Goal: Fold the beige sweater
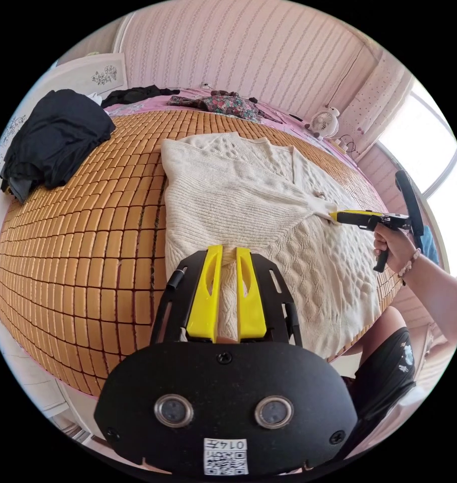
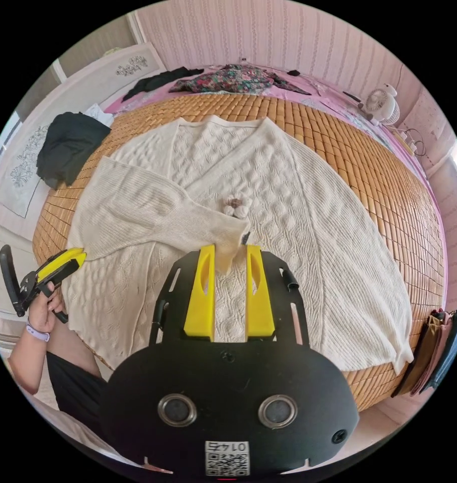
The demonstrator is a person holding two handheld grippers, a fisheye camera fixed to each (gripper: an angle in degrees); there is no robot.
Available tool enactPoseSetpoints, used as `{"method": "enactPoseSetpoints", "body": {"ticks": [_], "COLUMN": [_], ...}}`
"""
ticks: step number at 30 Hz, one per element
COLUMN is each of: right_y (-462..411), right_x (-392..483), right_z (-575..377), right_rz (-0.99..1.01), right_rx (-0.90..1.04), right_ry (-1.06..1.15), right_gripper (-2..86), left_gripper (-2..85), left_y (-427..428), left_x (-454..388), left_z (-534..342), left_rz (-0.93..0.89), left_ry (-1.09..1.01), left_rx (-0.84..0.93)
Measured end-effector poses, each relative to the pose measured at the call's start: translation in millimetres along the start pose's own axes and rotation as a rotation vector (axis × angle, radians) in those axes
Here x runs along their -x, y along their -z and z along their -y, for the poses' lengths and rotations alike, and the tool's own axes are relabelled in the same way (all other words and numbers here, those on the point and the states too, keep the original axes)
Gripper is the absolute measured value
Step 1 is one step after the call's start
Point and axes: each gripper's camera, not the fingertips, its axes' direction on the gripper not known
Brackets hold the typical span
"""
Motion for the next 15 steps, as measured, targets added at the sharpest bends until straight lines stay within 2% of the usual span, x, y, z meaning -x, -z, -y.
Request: {"method": "enactPoseSetpoints", "body": {"ticks": [7, 12, 15], "right_y": [10.7, 48.1, 81.7], "right_x": [-32.2, -43.0, -63.2], "right_z": [-4.7, 2.7, 6.6], "right_rz": [0.075, 0.18, 0.315], "right_rx": [0.026, -0.094, -0.209], "right_ry": [0.046, 0.143, 0.154], "right_gripper": [2.0, 1.5, 1.4], "left_gripper": [3.2, 1.7, 0.6], "left_y": [-23.7, -36.7, -37.2], "left_x": [-25.0, -35.2, -53.6], "left_z": [17.5, 26.9, 38.4], "left_rz": [-0.004, -0.021, 0.038], "left_ry": [-0.003, 0.016, -0.031], "left_rx": [0.051, 0.069, 0.085]}}
